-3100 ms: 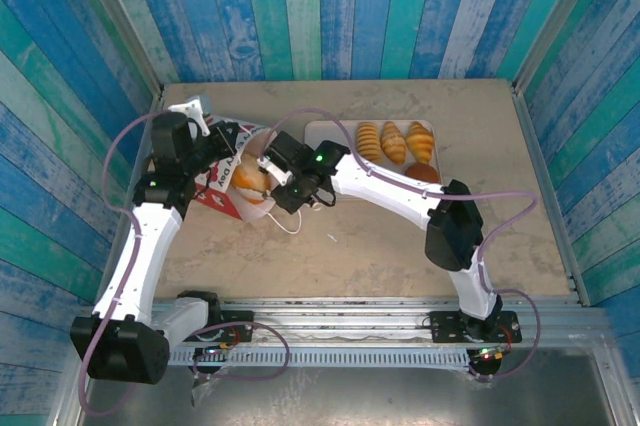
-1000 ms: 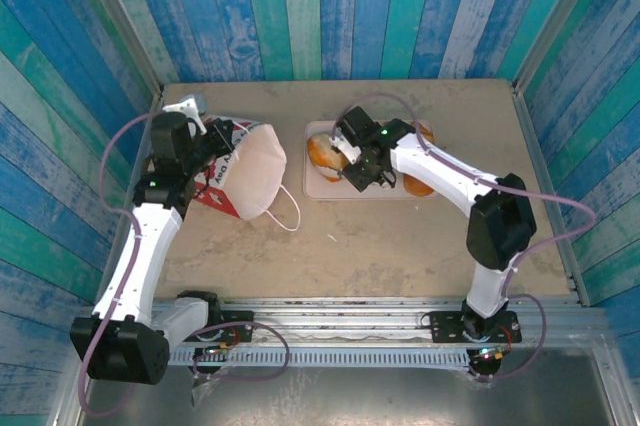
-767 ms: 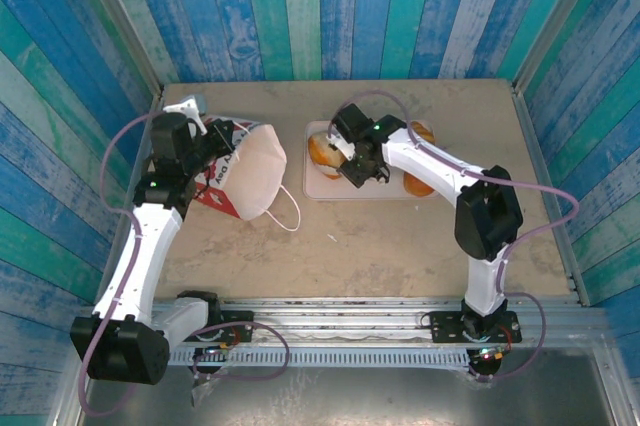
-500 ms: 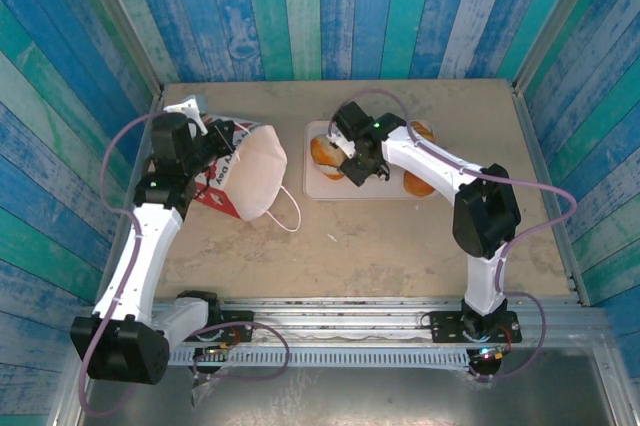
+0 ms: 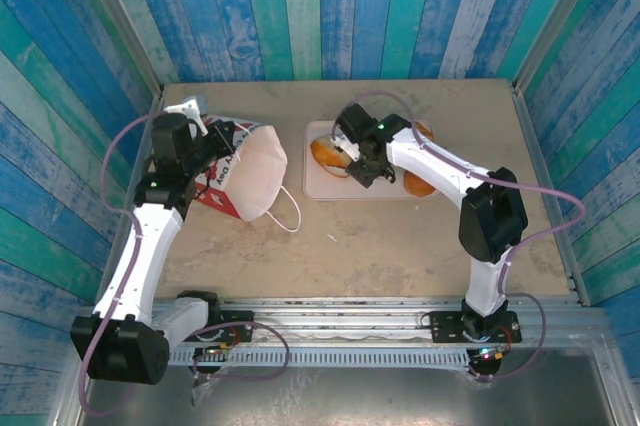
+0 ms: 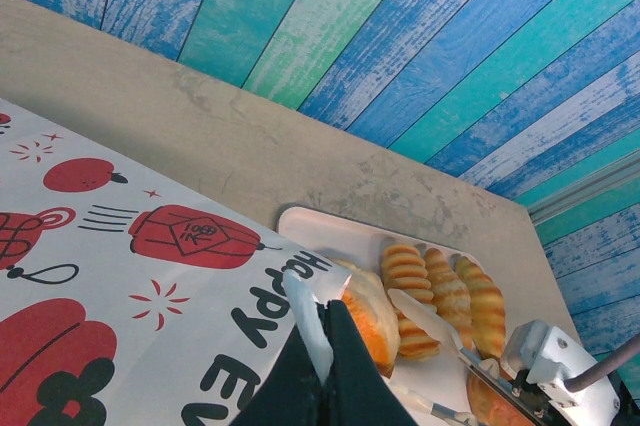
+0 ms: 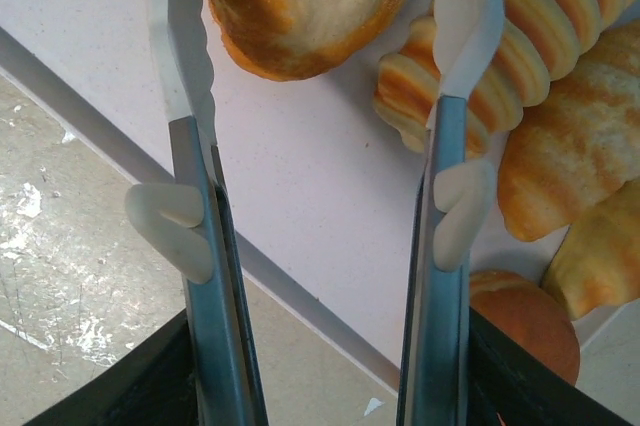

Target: Take the fake bread out of the paper bag

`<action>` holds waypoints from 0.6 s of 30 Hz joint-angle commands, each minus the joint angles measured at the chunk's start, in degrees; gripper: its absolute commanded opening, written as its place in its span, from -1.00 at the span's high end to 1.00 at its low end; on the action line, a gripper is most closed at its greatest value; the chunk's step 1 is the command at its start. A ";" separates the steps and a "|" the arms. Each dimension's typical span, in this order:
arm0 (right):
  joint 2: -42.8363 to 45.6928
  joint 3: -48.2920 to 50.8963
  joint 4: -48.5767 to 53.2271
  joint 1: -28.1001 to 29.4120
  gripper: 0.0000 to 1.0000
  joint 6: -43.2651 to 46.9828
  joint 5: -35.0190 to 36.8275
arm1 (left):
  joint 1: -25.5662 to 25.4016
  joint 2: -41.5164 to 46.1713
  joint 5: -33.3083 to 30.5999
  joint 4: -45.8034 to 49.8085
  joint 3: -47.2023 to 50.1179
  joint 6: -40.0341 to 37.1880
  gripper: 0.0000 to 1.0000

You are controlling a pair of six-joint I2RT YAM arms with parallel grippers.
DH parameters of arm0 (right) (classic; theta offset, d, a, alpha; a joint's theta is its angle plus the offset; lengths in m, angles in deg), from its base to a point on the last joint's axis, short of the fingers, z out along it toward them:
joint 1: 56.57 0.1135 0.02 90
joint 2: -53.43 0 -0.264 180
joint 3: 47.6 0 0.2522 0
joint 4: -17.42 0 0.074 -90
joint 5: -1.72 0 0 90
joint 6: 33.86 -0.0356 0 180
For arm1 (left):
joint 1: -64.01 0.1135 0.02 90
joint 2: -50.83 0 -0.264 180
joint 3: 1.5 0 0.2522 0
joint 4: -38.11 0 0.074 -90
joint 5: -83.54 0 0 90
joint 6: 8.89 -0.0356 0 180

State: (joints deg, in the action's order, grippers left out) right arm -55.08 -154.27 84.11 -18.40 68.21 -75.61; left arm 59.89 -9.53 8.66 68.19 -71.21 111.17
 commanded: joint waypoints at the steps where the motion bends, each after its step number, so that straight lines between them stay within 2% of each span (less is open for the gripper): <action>1: 0.15 -1.94 -0.42 -0.26 -0.15 3.44 1.34 | -0.01 1.54 0.13 -1.02 0.48 -0.62 0.99; 8: -4.30 -7.37 -0.29 -1.57 -0.13 6.19 2.72 | -0.01 2.69 -0.43 -0.19 0.57 -0.88 0.99; 18: -7.05 -10.78 -0.31 -2.51 -0.07 10.52 -0.94 | 0.02 2.44 -0.52 -0.20 0.44 -0.93 0.99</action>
State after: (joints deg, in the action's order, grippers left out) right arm -61.20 -162.90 83.87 -20.80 76.24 -75.50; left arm 59.89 -8.35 8.52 68.25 -71.06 111.13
